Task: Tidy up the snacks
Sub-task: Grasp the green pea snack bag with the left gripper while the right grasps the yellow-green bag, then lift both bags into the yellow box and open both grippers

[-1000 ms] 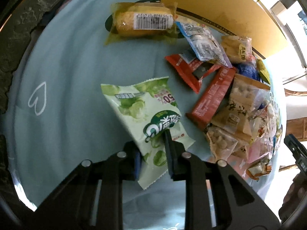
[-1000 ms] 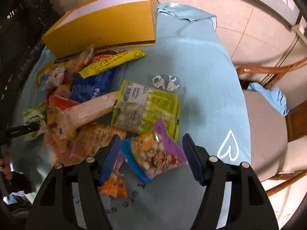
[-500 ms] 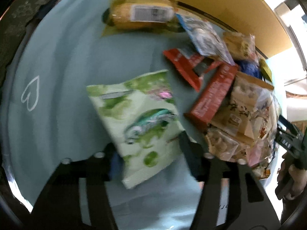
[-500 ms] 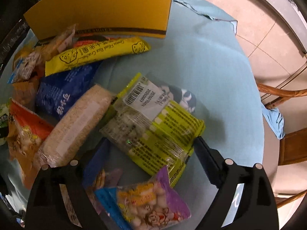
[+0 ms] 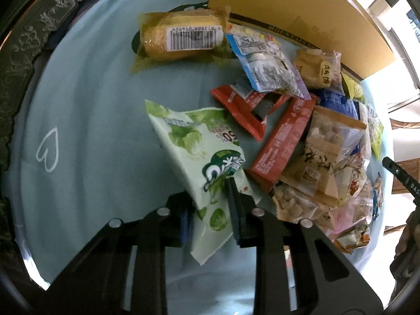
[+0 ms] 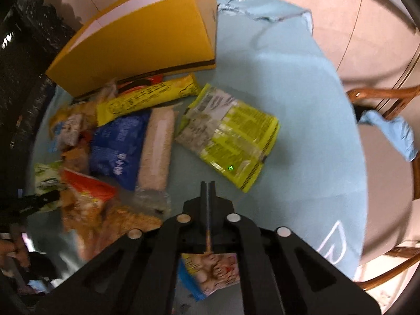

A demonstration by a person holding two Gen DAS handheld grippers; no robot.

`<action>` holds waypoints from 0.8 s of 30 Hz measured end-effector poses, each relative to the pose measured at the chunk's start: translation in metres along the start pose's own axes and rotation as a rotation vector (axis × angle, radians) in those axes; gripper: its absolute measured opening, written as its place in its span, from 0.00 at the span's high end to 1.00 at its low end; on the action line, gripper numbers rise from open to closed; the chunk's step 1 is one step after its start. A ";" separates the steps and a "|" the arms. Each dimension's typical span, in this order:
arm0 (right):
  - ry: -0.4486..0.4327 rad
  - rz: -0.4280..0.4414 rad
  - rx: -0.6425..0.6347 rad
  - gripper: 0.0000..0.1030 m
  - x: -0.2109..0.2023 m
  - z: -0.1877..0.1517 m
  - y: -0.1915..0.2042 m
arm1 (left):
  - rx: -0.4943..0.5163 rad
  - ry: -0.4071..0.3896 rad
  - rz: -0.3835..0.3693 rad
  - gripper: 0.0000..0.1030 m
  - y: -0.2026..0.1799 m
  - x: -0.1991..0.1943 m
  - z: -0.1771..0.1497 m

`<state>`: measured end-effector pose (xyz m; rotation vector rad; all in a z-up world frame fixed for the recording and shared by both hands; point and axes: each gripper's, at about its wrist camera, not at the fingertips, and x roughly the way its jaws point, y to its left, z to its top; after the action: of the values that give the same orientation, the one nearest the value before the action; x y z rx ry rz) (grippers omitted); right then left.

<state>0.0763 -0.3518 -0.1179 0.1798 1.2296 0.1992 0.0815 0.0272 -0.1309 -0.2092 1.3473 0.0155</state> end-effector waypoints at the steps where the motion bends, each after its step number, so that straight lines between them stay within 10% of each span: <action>1: -0.025 -0.025 -0.007 0.66 -0.004 0.001 -0.001 | 0.005 0.003 -0.005 0.75 -0.001 0.001 0.000; 3: -0.090 -0.124 -0.061 0.30 -0.012 0.009 0.007 | 0.002 0.012 -0.010 0.73 0.005 0.005 0.002; 7: -0.137 -0.224 -0.317 0.09 -0.003 0.027 0.028 | -0.023 0.025 -0.001 0.44 0.020 0.011 0.003; 19: -0.044 -0.196 -0.593 0.05 0.058 0.052 0.027 | -0.131 0.066 0.038 0.19 0.010 0.026 0.020; 24: -0.002 -0.147 -0.463 0.32 0.052 0.062 0.011 | -0.136 0.035 0.129 0.44 0.005 0.027 0.030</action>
<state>0.1511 -0.3303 -0.1431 -0.3109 1.1580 0.3486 0.1162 0.0340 -0.1519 -0.2371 1.3942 0.2132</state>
